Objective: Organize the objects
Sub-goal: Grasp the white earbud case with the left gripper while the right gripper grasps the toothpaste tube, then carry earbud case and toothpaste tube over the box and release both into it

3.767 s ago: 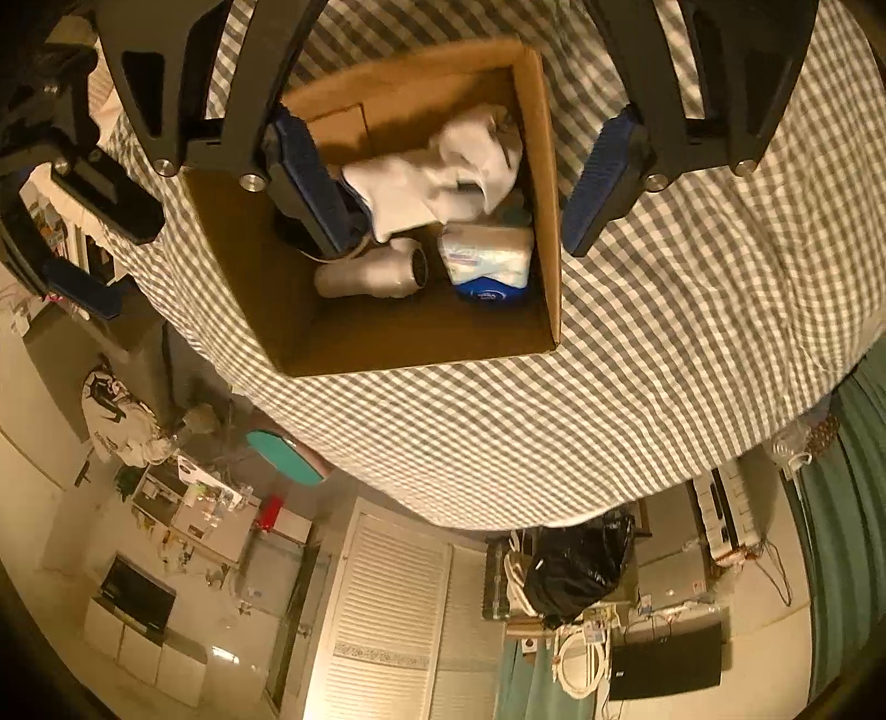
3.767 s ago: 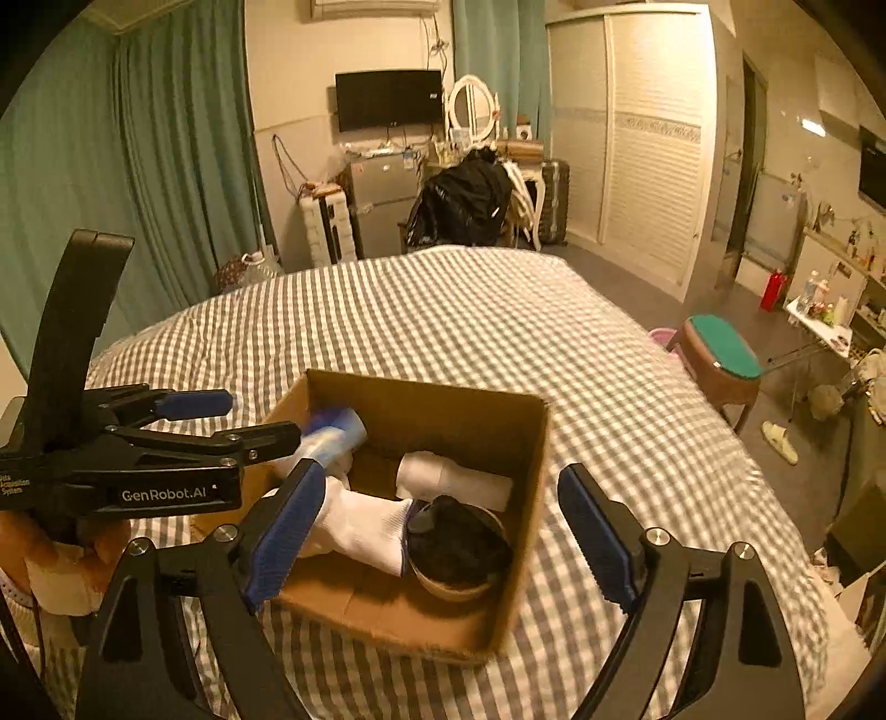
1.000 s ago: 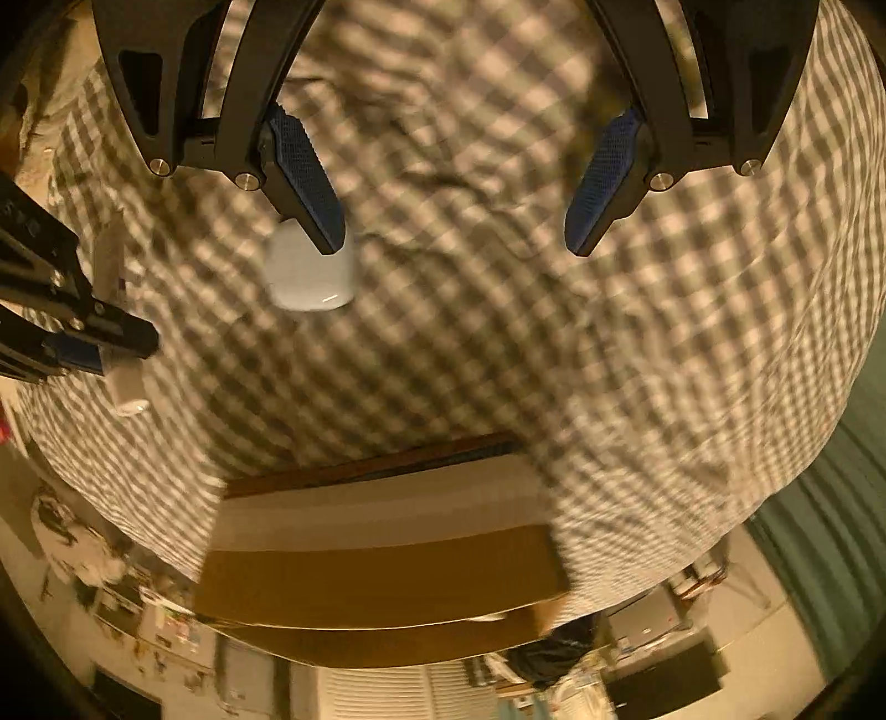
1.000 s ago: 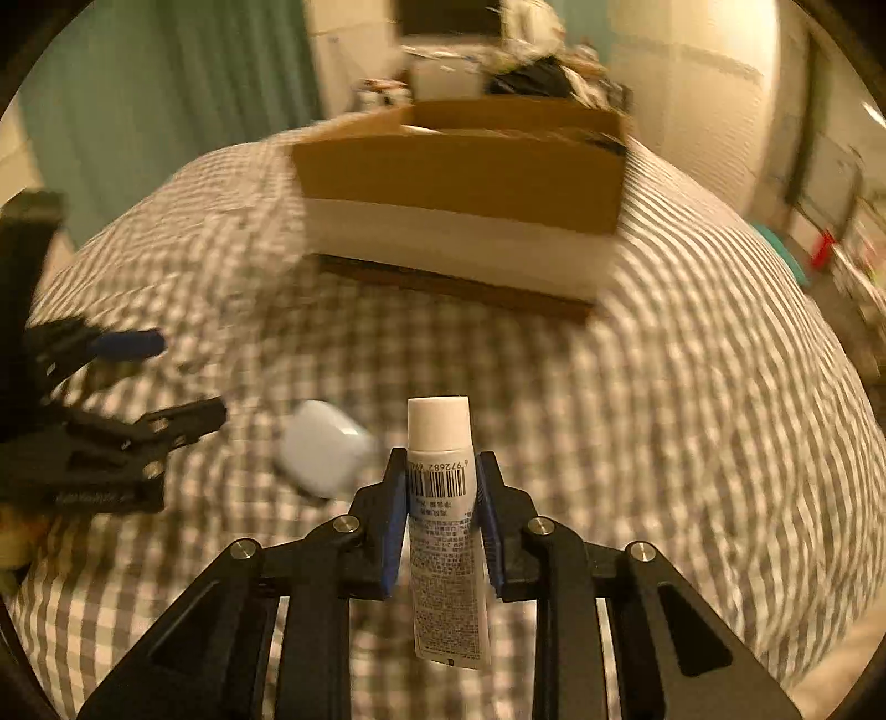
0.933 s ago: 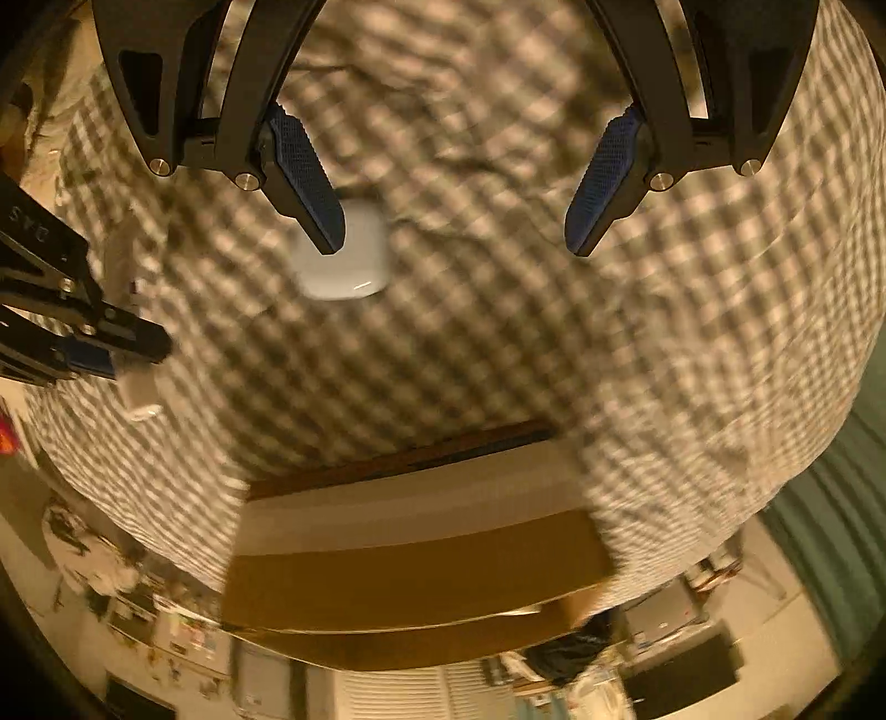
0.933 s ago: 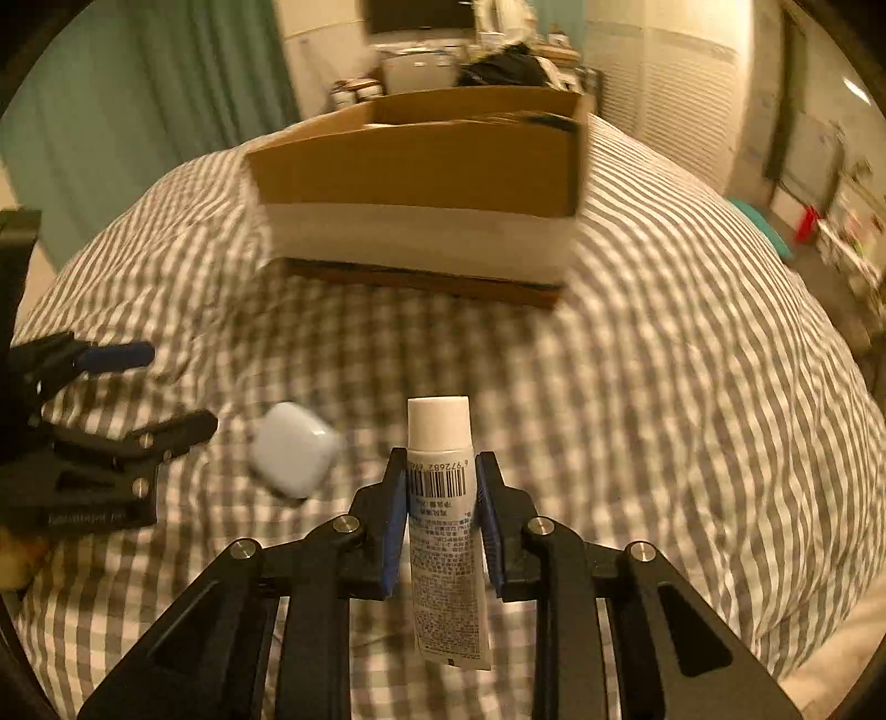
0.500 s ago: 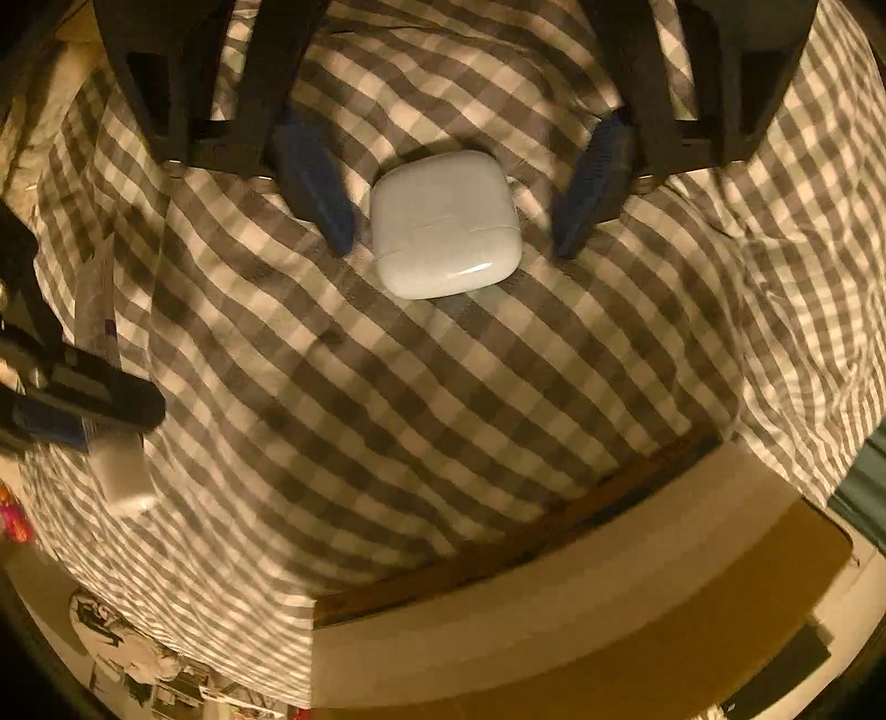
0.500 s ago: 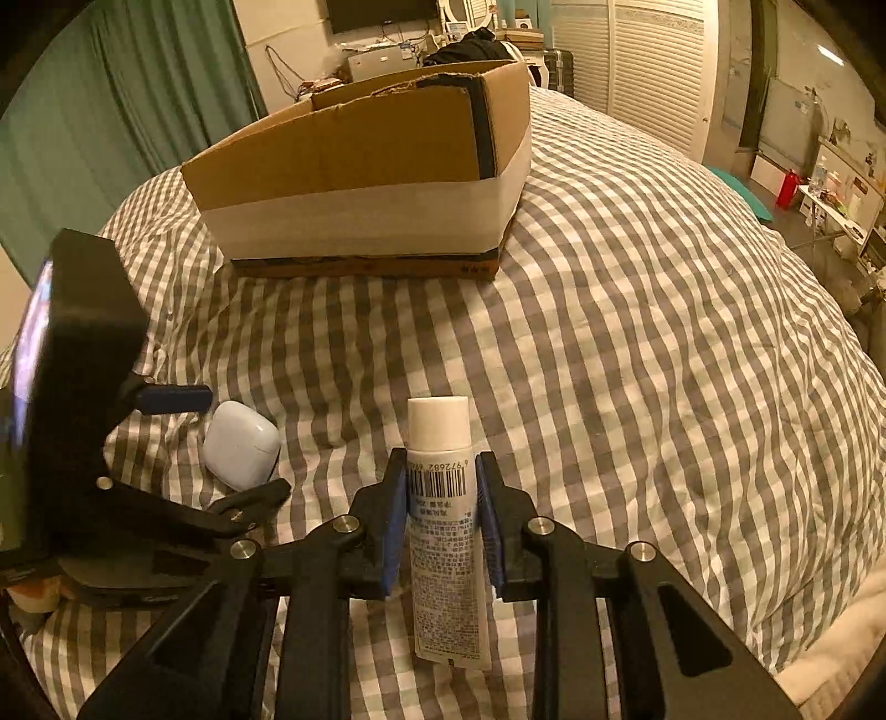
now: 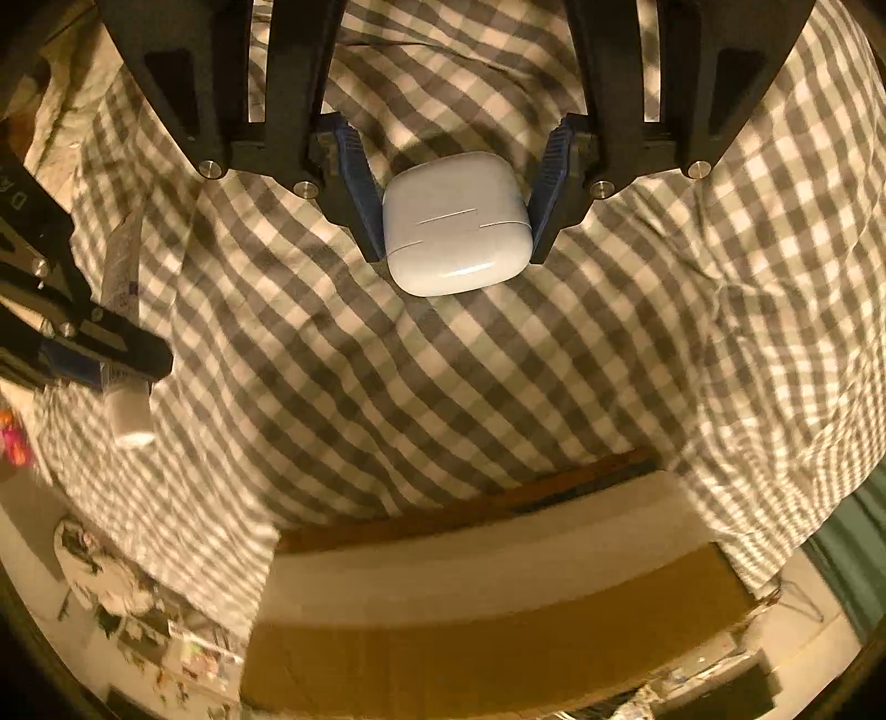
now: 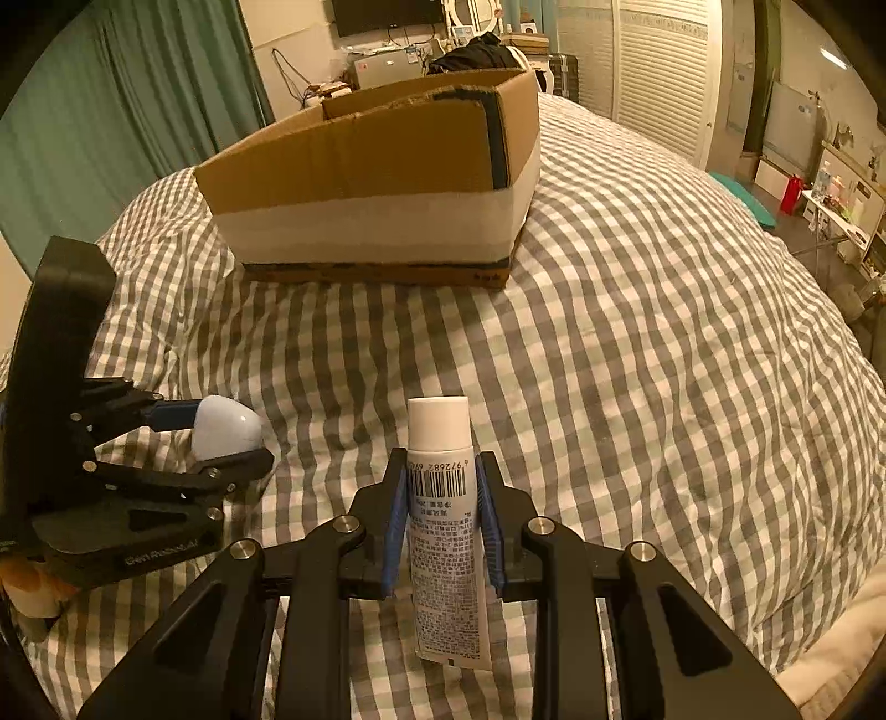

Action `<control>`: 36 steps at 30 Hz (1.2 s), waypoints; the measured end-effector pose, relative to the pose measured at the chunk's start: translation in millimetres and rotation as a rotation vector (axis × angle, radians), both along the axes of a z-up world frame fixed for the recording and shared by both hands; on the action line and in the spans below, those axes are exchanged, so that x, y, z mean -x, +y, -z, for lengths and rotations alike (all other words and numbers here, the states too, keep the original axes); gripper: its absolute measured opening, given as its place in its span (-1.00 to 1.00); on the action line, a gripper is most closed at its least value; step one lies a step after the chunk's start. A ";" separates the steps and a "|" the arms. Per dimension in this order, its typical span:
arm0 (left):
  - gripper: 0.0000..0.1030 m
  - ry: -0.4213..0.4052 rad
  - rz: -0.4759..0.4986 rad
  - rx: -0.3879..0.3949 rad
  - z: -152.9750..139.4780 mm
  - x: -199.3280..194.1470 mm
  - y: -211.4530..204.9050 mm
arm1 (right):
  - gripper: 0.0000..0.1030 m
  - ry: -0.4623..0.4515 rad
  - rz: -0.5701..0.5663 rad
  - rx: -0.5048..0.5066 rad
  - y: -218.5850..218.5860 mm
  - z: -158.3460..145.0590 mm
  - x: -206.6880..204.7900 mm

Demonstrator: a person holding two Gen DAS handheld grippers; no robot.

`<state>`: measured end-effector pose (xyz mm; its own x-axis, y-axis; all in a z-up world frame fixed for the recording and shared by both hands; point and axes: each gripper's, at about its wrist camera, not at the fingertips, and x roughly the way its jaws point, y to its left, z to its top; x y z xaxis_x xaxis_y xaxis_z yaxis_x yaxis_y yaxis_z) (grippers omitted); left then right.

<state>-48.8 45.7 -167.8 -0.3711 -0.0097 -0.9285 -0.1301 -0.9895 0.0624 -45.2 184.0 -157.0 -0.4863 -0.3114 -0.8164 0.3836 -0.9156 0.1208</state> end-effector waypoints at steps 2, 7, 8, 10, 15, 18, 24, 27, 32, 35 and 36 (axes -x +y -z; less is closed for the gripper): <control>0.01 0.018 -0.010 -0.014 -7.2 -2.4 -4.2 | -0.55 0.007 -0.002 0.001 -0.3 -3.2 1.1; 0.01 0.039 -0.021 -0.033 -25.3 -9.6 -4.4 | -0.55 0.032 -0.007 -0.005 -3.7 -14.2 -3.1; 0.01 0.044 -0.022 -0.037 -25.9 -9.2 -4.9 | -0.55 0.038 -0.009 -0.004 -4.5 -18.0 -4.9; 0.01 0.058 -0.023 -0.047 -32.1 -14.0 -6.4 | -0.55 0.052 -0.012 -0.004 -5.2 -25.6 -8.0; 0.01 0.094 -0.042 -0.063 -45.0 -33.0 -10.9 | -0.55 0.092 -0.012 -0.005 -7.8 -43.9 -16.0; 0.01 0.120 -0.051 -0.075 -57.8 -28.2 -16.3 | -0.55 0.107 -0.013 -0.004 -8.7 -52.6 -20.4; 0.01 0.179 -0.057 -0.094 -79.5 -36.2 -9.3 | -0.55 0.139 -0.017 -0.004 -11.6 -70.9 -27.5; 0.01 0.207 -0.058 -0.100 -94.3 -38.0 -12.8 | -0.55 0.163 -0.027 -0.013 -15.3 -82.5 -28.9; 0.01 0.248 -0.068 -0.108 -120.3 -33.1 -20.3 | -0.55 0.211 -0.039 0.000 -18.6 -108.5 -27.1; 0.01 0.279 -0.074 -0.122 -137.5 -26.4 -24.7 | -0.55 0.235 -0.056 0.014 -21.5 -125.3 -21.6; 0.01 0.292 -0.076 -0.132 -143.3 -23.4 -26.4 | -0.55 0.249 -0.063 0.015 -23.4 -132.2 -18.9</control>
<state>-25.4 19.3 -24.5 -0.6246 0.0659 -0.7782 -0.0516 -0.9977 -0.0431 -26.3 160.6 -24.9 -0.6513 -0.3588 -0.6686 0.4595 -0.8877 0.0288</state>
